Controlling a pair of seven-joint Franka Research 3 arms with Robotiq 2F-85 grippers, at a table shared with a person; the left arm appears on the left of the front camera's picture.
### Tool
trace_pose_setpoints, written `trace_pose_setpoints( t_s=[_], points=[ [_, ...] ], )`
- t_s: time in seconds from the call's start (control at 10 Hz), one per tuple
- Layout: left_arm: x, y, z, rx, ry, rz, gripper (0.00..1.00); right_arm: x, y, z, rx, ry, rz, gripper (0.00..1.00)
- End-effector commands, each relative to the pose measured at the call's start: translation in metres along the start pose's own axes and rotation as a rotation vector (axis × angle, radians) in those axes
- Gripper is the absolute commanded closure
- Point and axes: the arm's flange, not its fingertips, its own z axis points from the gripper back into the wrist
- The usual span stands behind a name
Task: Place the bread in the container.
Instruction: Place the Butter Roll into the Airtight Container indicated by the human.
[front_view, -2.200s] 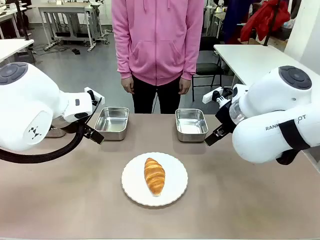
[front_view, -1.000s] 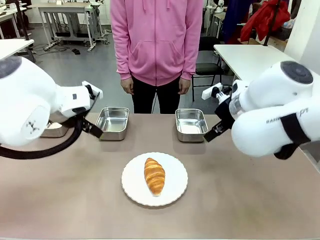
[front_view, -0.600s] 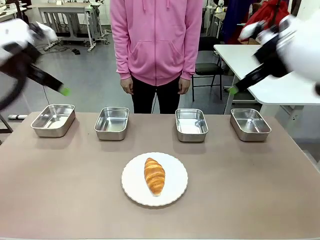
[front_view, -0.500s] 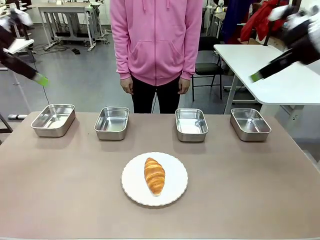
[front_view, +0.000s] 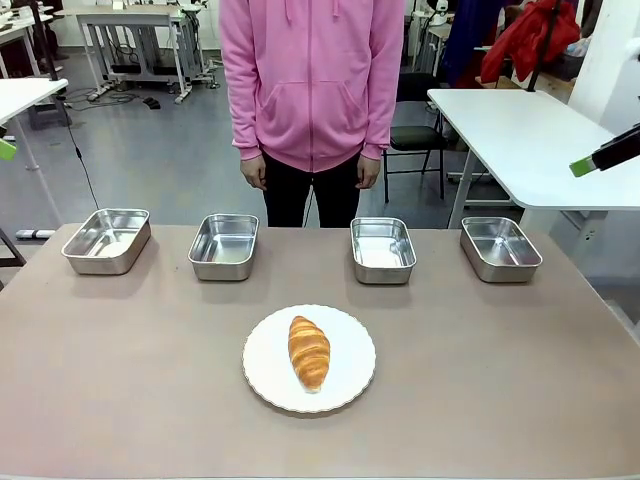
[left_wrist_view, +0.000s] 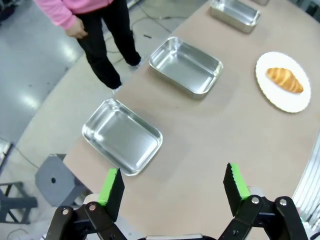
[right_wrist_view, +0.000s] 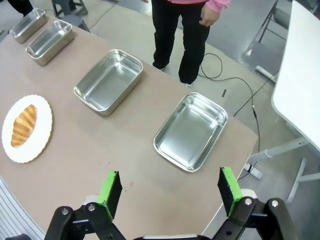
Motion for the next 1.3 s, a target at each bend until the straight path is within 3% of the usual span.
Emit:
trace_pose_setpoints(
  t_s=[0.0,0.2,0.3,0.5,0.8,1.2],
  points=[
    [0.014,-0.014,0.006,-0.002,0.006,0.015,0.00,0.010,0.005,0.007,-0.015,-0.016,-0.006,0.00],
    [0.004,-0.004,0.000,0.003,0.008,0.007,0.00,0.010,0.005,0.007,-0.015,-0.016,-0.006,0.00],
    [0.004,0.018,0.006,-0.018,-0.033,0.077,0.00,0.007,0.005,0.004,-0.011,-0.006,0.004,0.00],
    [-0.007,0.052,0.017,-0.047,-0.104,0.125,0.00,0.005,-0.038,0.026,-0.006,-0.053,-0.018,0.00],
    [-0.023,0.073,0.042,-0.051,-0.188,0.122,0.00,-0.002,-0.069,0.042,0.007,-0.103,-0.030,0.00],
    [-0.033,0.080,0.071,-0.089,-0.257,0.112,0.00,0.003,-0.079,0.052,0.059,-0.123,-0.023,0.00]
  ],
)
